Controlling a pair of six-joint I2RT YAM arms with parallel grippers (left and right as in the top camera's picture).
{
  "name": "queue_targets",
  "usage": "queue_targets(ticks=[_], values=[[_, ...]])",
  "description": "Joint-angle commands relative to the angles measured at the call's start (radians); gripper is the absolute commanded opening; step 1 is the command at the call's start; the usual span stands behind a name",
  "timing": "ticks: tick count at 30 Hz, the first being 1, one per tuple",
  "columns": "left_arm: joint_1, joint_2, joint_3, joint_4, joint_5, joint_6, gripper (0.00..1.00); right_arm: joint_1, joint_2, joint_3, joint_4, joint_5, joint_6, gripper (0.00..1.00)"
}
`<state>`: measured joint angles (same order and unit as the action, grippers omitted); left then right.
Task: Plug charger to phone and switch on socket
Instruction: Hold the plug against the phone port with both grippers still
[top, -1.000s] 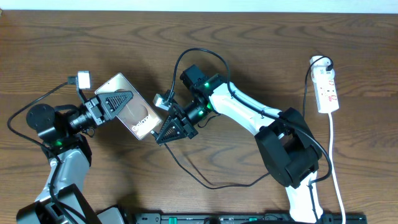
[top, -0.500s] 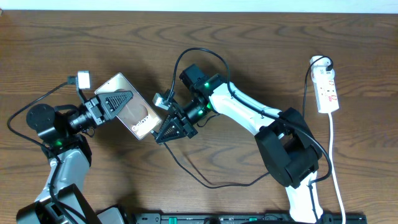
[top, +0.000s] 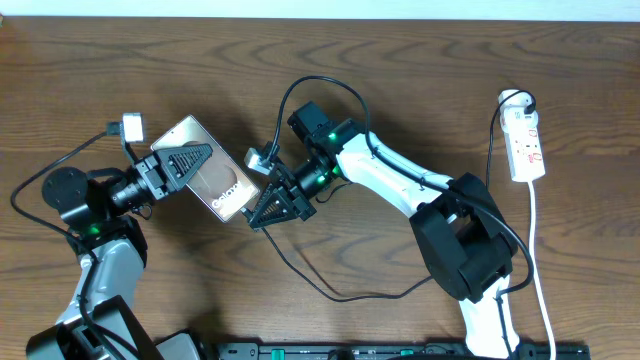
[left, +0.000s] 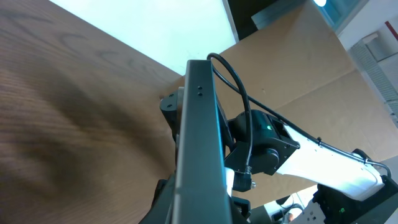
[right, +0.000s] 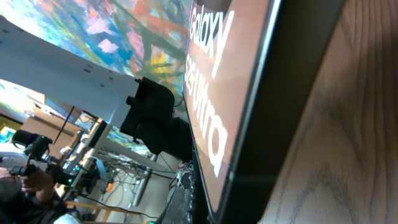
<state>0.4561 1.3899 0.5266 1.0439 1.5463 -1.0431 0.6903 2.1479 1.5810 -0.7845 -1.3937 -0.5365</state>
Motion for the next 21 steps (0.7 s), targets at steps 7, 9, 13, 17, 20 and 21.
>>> queue_targets(ticks=[7,9,13,17,20,21], values=[[-0.004,-0.006,0.001,0.006,0.026,0.002,0.07,-0.014,0.008,0.009,0.007,-0.033,0.027,0.01],[-0.004,-0.006,0.001,0.006,0.025,0.002,0.07,-0.018,0.008,0.009,0.006,-0.034,0.027,0.01],[-0.004,-0.006,0.001,0.005,0.025,0.002,0.08,-0.019,0.008,0.009,0.006,-0.034,0.036,0.01],[-0.004,-0.006,0.001,0.005,0.025,0.002,0.07,-0.019,0.008,0.009,0.006,-0.034,0.043,0.01],[-0.004,-0.006,0.001,0.006,0.025,0.002,0.08,-0.019,0.008,0.009,0.006,-0.034,0.043,0.01],[-0.004,-0.006,0.001,0.005,0.025,0.002,0.07,-0.019,0.008,0.009,0.006,-0.034,0.043,0.01]])
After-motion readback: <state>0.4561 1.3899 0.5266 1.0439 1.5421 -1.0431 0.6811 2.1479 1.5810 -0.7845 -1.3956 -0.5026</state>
